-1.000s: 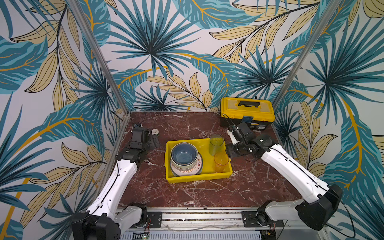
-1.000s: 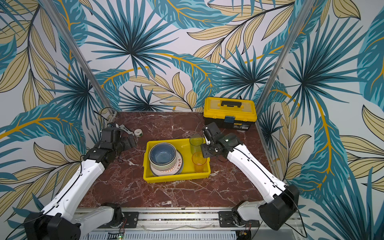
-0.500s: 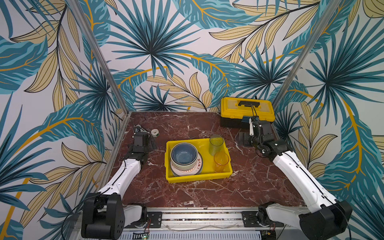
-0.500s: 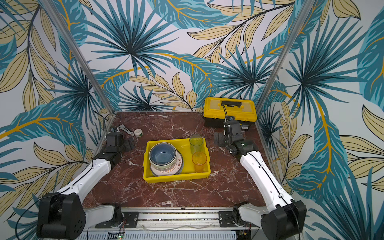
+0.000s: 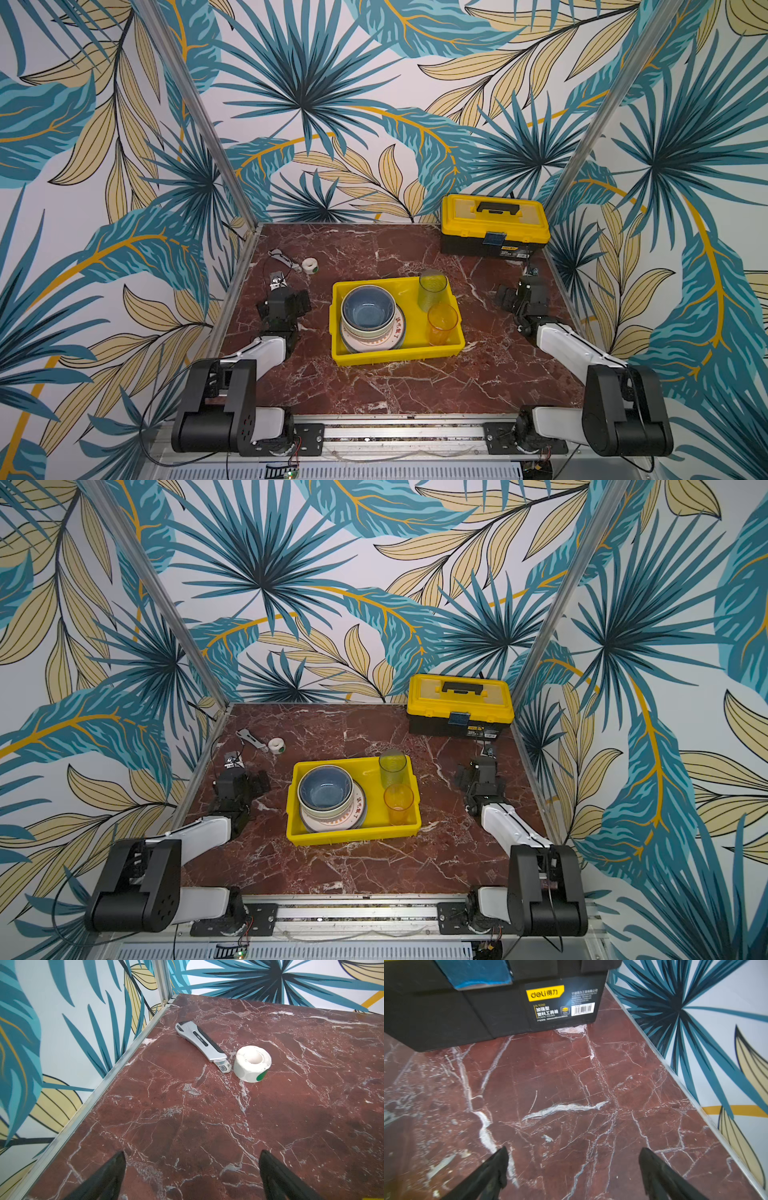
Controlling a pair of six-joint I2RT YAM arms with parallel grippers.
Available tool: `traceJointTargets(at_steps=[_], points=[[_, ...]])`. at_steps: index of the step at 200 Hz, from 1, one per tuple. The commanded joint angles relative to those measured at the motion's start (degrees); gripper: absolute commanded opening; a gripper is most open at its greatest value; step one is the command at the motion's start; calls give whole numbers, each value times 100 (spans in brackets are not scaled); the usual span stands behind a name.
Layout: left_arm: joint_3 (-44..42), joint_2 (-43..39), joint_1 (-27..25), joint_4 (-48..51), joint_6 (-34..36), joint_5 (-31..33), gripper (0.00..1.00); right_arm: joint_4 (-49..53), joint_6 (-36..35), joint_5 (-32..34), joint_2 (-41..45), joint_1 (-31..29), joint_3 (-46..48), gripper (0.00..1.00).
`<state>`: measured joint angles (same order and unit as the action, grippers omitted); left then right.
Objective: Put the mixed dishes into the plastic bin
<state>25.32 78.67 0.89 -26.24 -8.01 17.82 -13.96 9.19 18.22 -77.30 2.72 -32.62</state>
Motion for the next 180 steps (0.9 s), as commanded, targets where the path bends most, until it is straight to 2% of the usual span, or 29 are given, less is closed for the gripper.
traceJointTargets(at_steps=[1,17,67,93,109,122,180], points=[[46,146,78,-1004,105,-283,100,-1554,-126,-47,-318,44,255,100],[-79,432,95,-1548,80,-318,100,-1655,-178,-152,-443,44,198,100],[-87,645,95,-1709,325,-859,99,-2412,-396,-458,-516,44,529,100],[-299,772,94,-2194,354,-965,99,-3190,-525,-935,-578,44,932,100],[-299,773,96,-2188,357,-956,100,-4203,-665,-1136,-912,44,1268,100],[-294,773,95,-2192,356,-949,100,-3934,-607,-1041,-836,44,1221,100],[-291,774,96,-2188,352,-930,100,-4171,-653,-1115,-867,42,1298,100]])
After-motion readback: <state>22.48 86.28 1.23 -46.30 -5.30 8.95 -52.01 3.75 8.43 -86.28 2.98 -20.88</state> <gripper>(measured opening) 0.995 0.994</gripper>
